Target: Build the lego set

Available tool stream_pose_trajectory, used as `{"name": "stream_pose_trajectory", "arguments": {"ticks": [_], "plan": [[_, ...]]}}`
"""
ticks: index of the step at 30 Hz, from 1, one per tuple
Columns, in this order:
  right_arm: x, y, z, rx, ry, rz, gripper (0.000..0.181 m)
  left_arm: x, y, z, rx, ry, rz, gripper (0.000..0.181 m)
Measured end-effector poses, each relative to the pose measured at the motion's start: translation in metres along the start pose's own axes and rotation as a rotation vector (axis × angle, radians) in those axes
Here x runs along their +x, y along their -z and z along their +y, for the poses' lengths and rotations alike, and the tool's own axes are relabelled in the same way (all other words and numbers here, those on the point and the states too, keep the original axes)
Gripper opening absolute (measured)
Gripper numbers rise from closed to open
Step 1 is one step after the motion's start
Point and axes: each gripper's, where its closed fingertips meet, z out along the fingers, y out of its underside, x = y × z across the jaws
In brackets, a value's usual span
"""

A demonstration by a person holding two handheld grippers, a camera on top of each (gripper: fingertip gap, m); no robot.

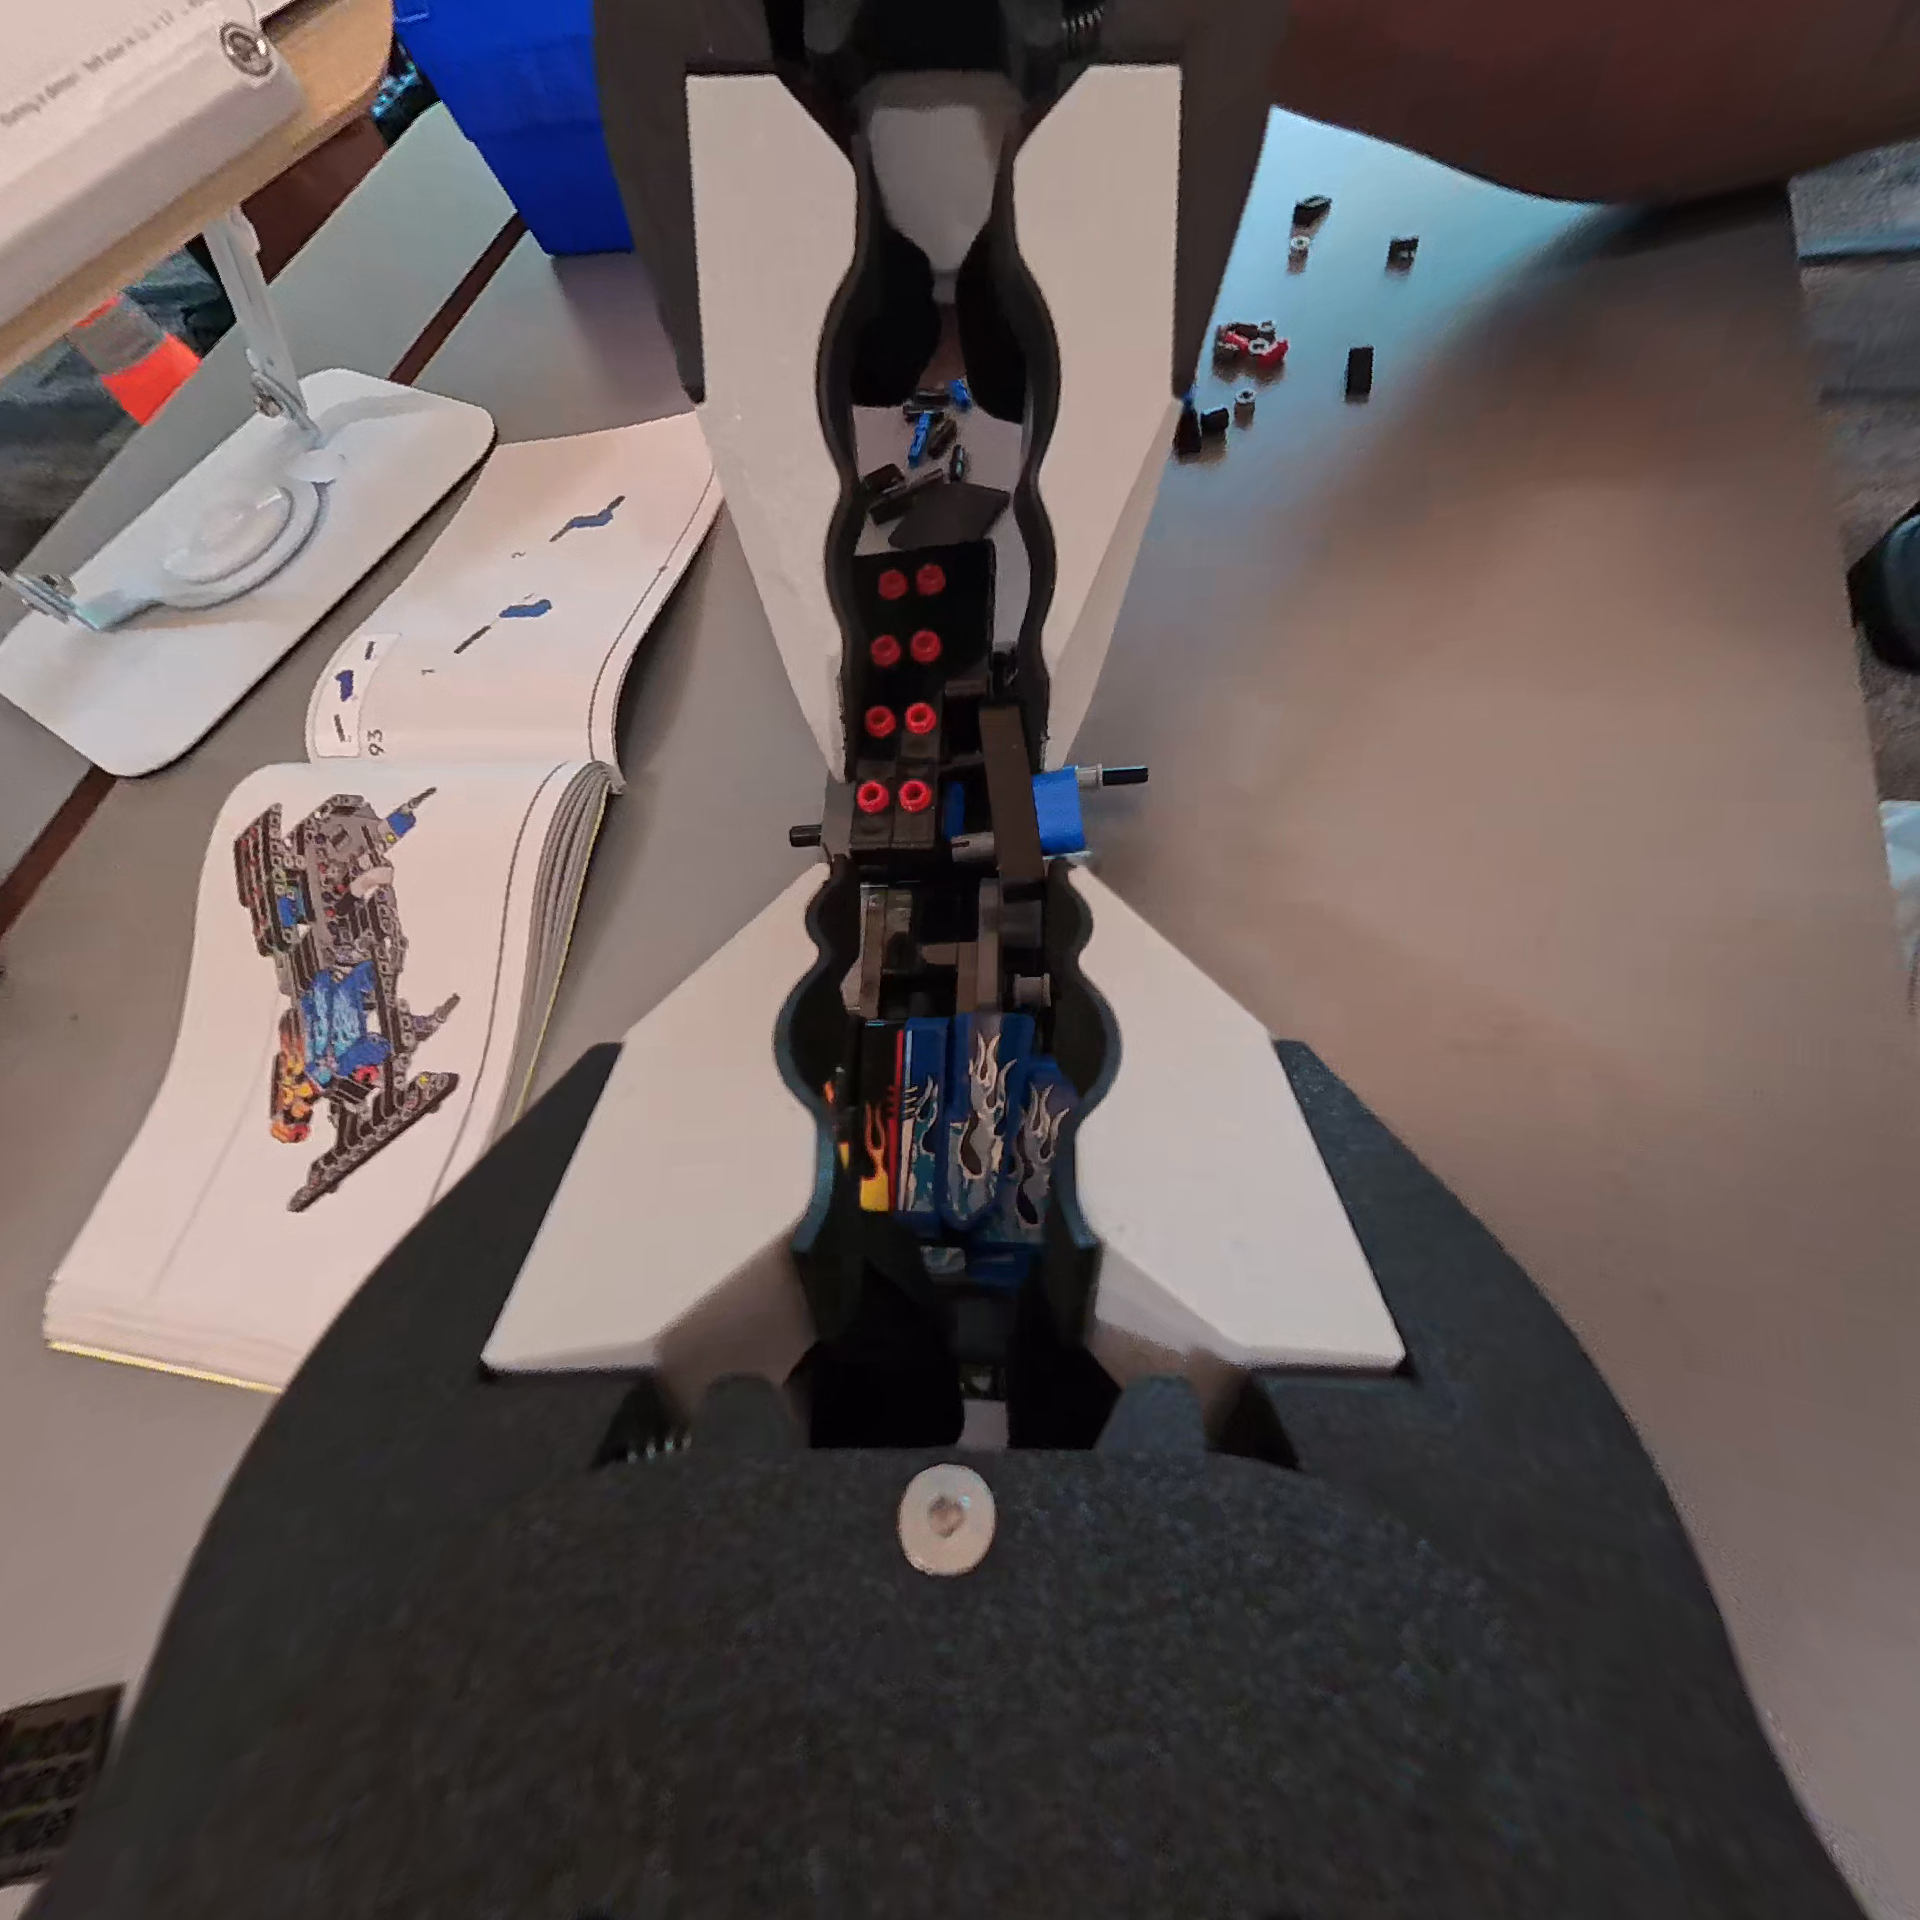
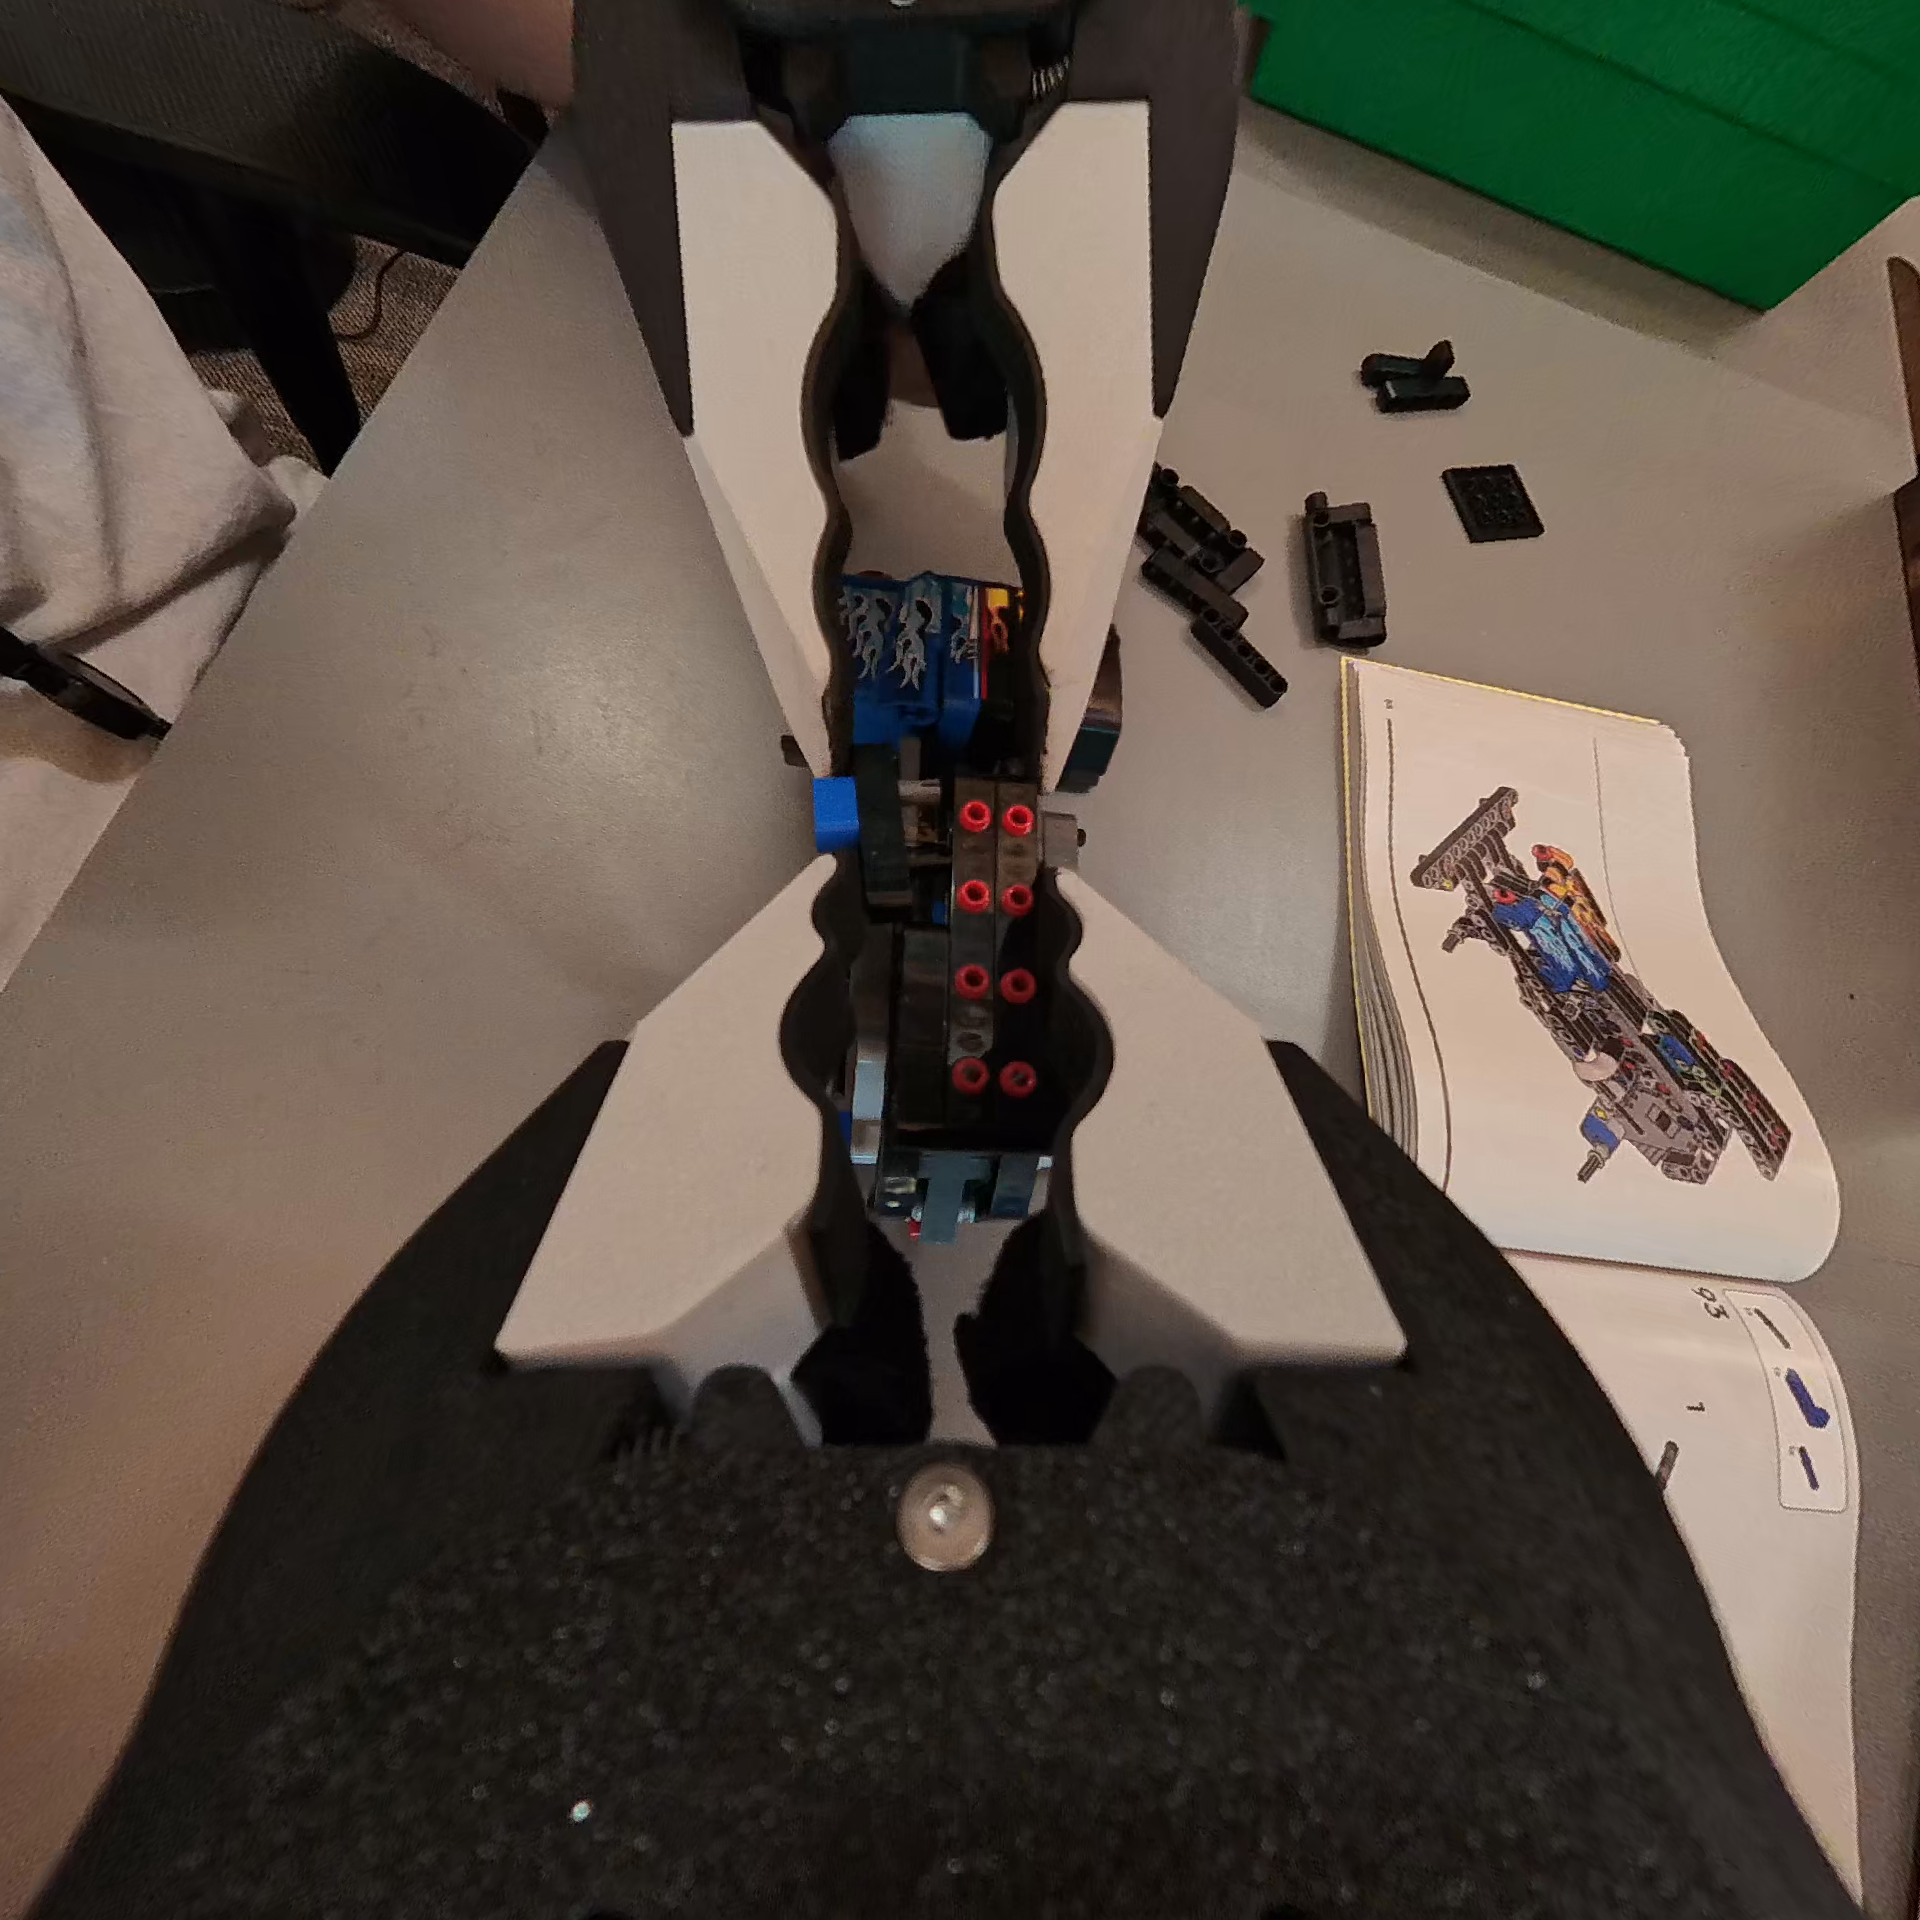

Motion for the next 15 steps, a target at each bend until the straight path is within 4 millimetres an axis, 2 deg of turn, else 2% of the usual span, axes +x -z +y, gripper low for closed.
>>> {"name": "stream_pose_trajectory", "arguments": {"ticks": [8, 15], "plan": [[0.001, -0.001, -0.001, 0.037, -0.024, -0.008, 0.031, -0.002, 0.001, -0.001, 0.003, 0.009, 0.074, 0.034], [0.001, -0.002, -0.001, 0.043, -0.029, -0.005, 0.032, -0.003, 0.006, -0.011, 0.085, -0.008, 0.12, 0.032]]}}
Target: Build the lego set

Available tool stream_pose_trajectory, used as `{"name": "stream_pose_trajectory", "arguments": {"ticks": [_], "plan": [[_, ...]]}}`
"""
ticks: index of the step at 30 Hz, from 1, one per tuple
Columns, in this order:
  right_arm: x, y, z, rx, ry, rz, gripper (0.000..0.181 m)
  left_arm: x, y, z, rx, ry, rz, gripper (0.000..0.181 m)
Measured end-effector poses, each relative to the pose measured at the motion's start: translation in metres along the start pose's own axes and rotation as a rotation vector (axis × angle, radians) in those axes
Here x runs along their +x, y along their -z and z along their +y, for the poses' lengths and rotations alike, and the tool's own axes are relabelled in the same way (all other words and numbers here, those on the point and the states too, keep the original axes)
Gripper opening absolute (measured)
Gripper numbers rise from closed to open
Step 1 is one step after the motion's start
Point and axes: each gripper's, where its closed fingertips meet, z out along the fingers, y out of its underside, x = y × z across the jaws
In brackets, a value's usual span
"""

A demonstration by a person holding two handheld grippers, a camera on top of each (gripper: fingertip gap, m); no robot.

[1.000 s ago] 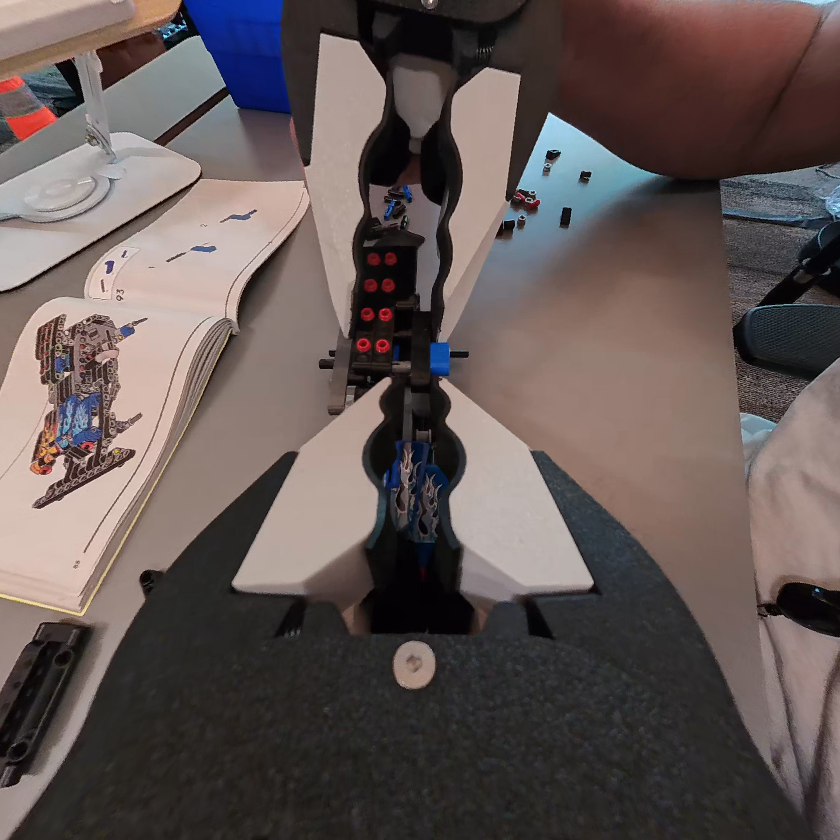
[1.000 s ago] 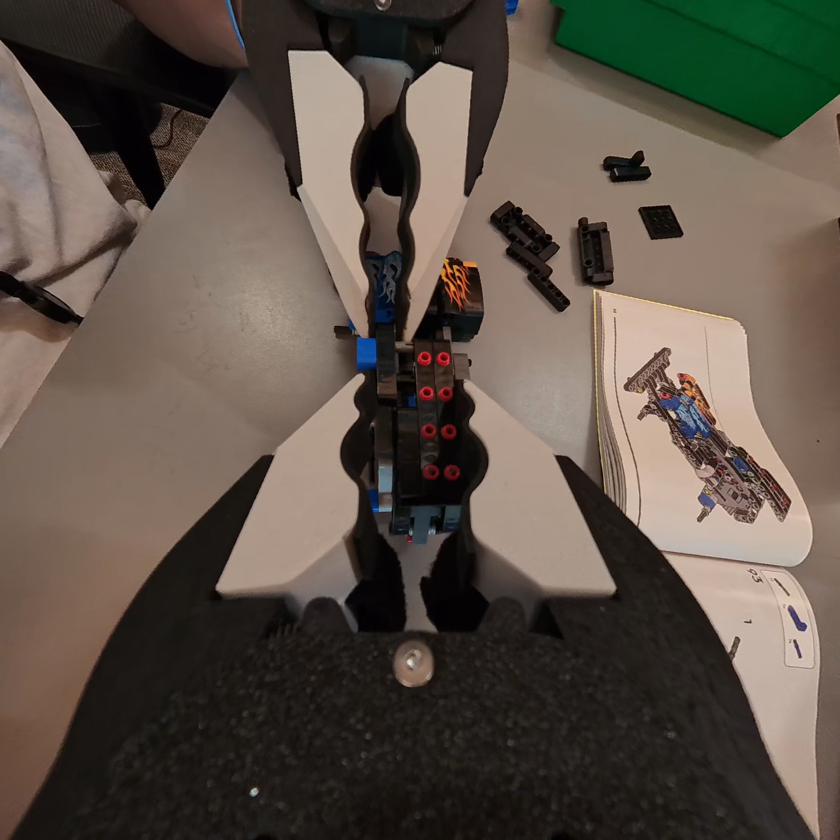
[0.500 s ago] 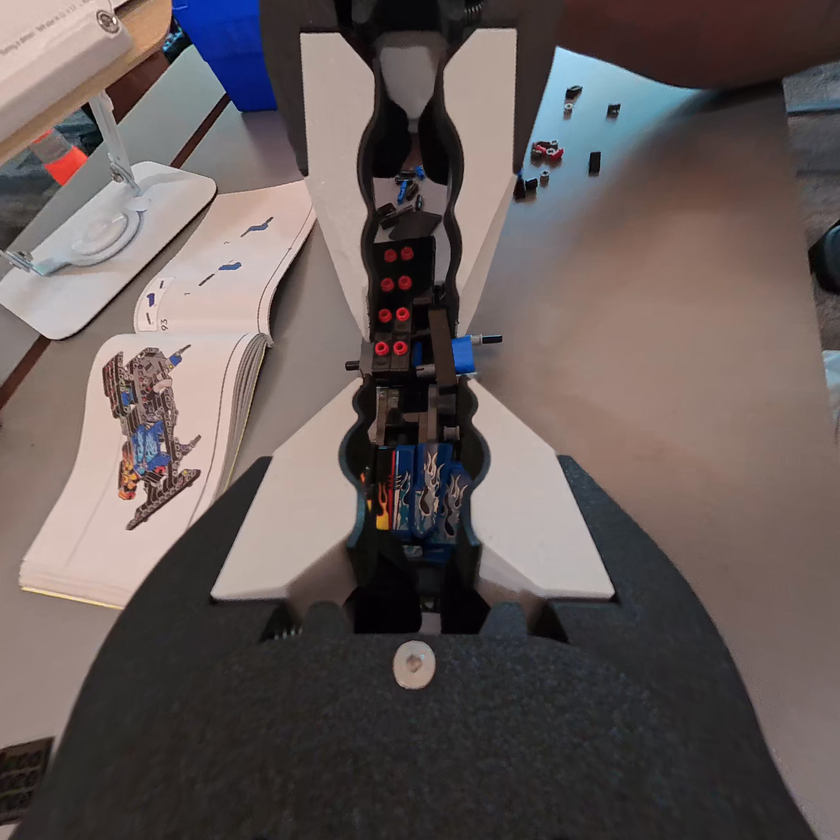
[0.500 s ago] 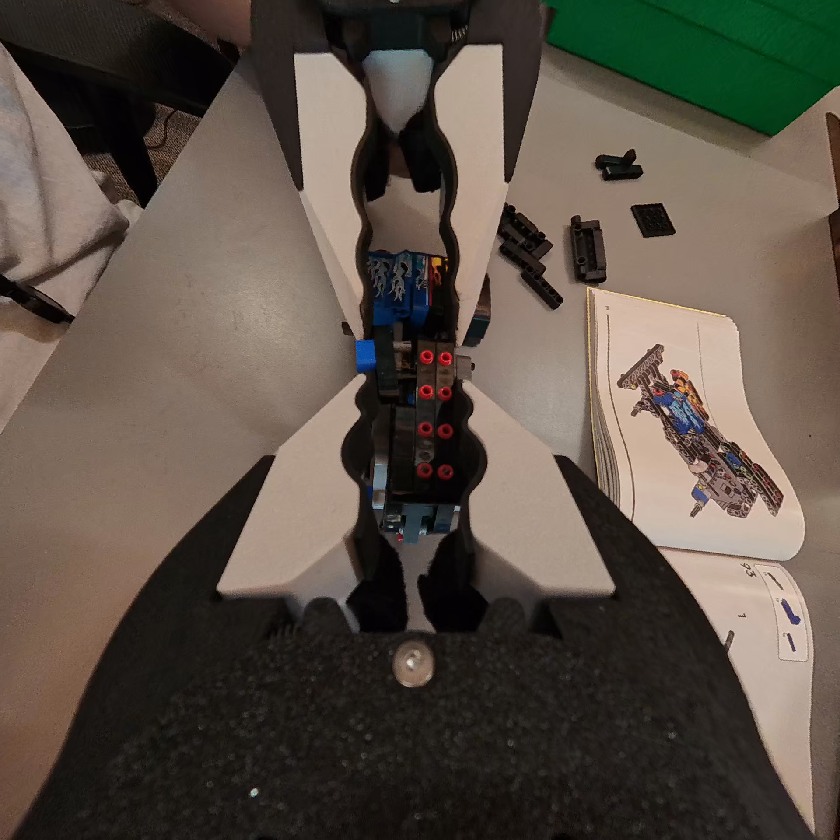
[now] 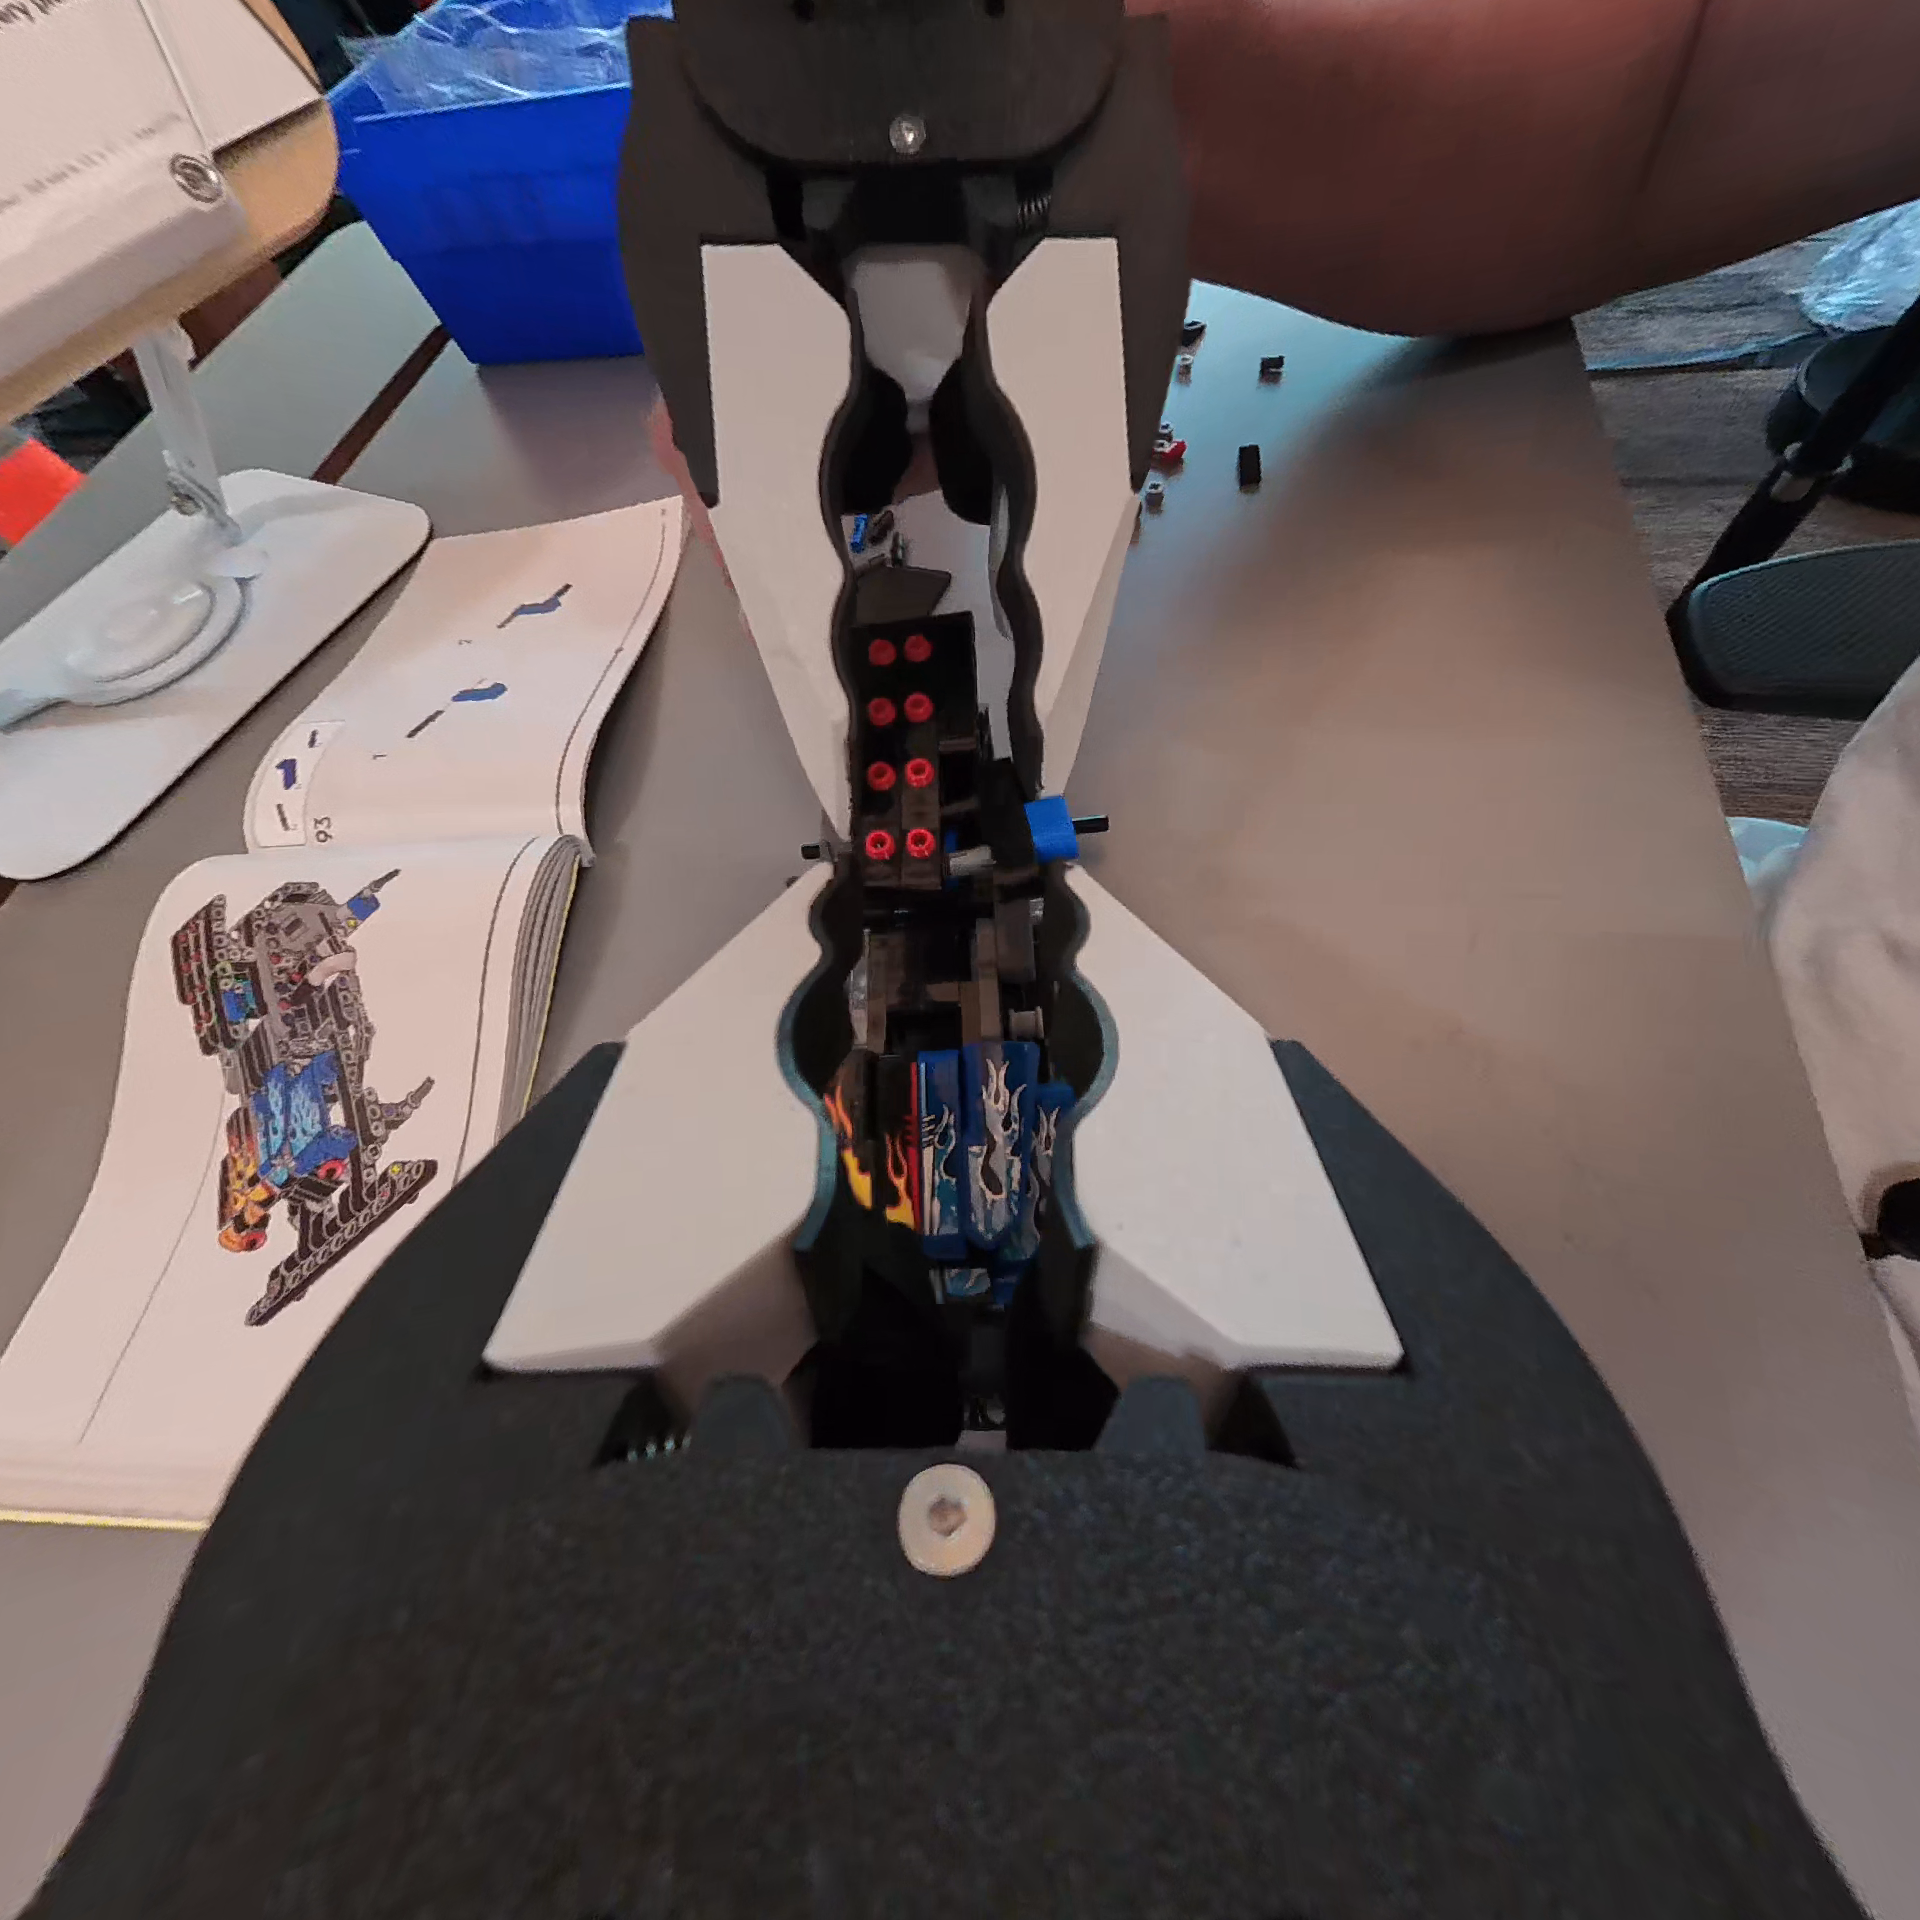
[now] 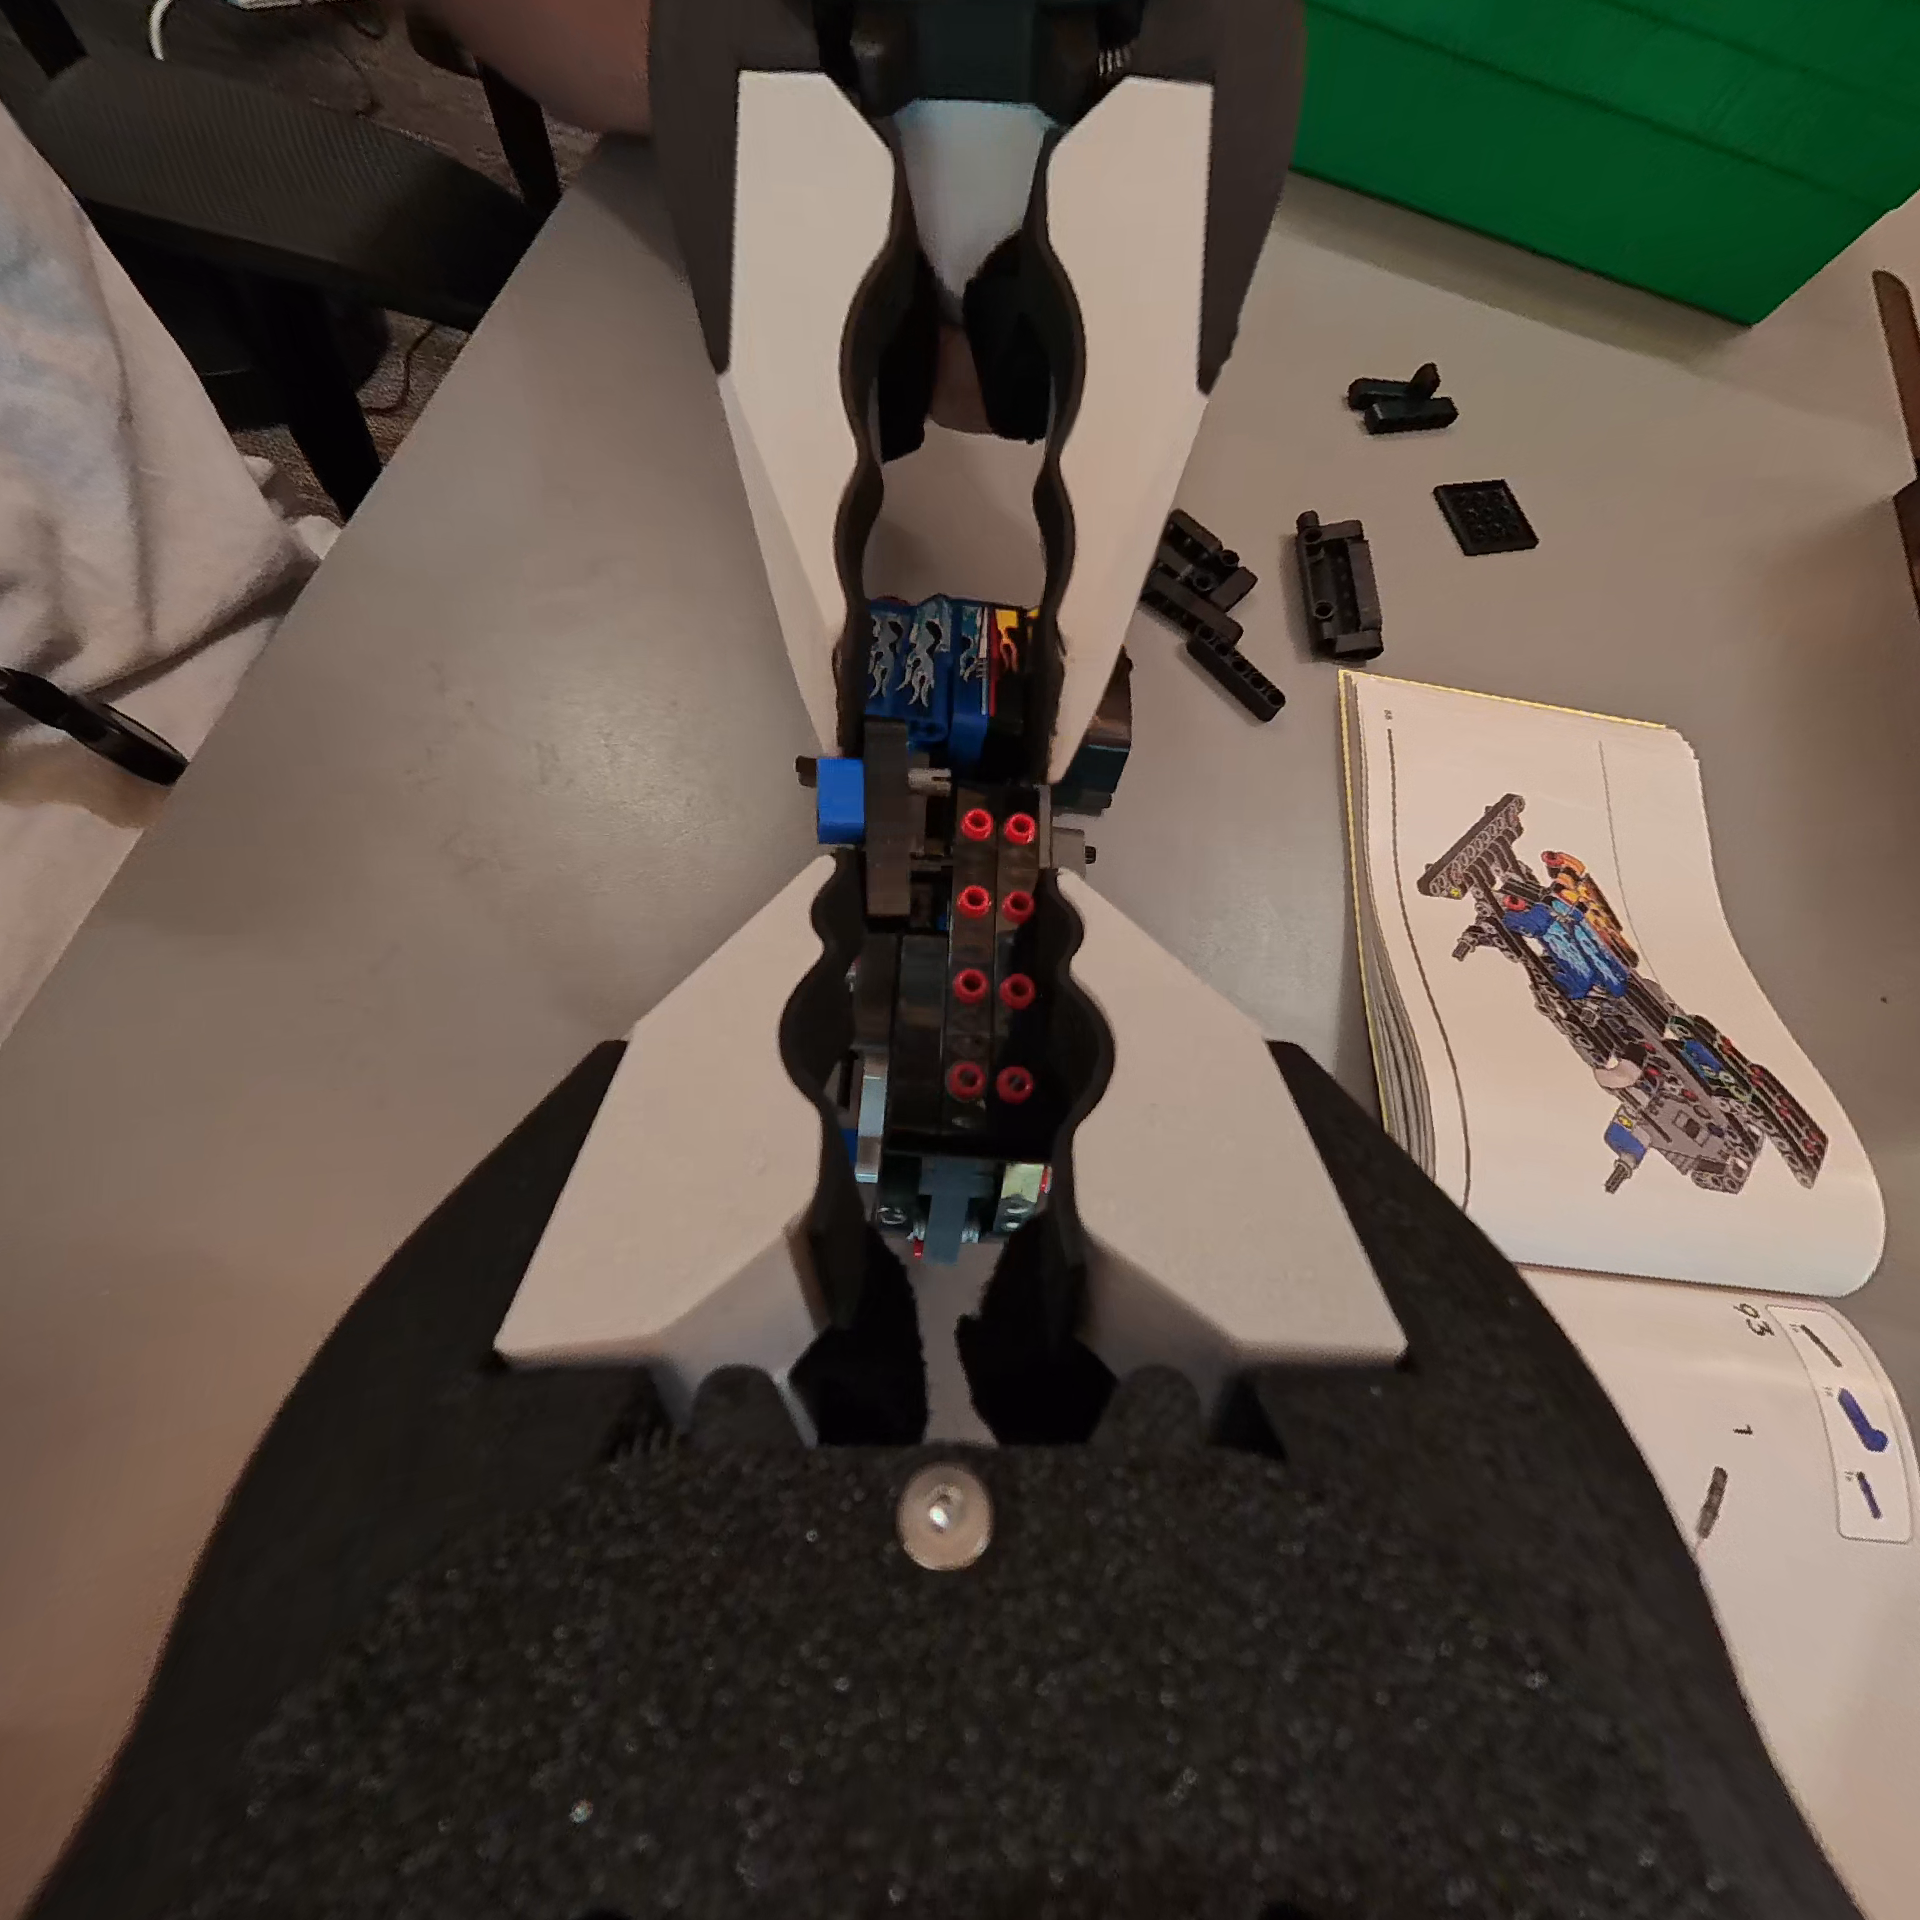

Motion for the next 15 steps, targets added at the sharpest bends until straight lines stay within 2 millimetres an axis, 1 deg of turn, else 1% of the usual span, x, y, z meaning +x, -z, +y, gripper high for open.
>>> {"name": "stream_pose_trajectory", "arguments": {"ticks": [7, 11, 15], "plan": [[0.002, -0.001, 0.001, -0.026, 0.002, 0.028, 0.032, -0.001, -0.003, 0.004, -0.034, 0.022, 0.138, 0.036], [0.002, -0.001, 0.002, -0.062, 0.023, 0.057, 0.032, 0.0, -0.005, 0.011, -0.066, -0.016, 0.158, 0.034], [0.002, -0.001, 0.002, -0.075, 0.002, 0.062, 0.032, -0.001, -0.005, 0.01, -0.031, -0.006, 0.172, 0.033]]}}
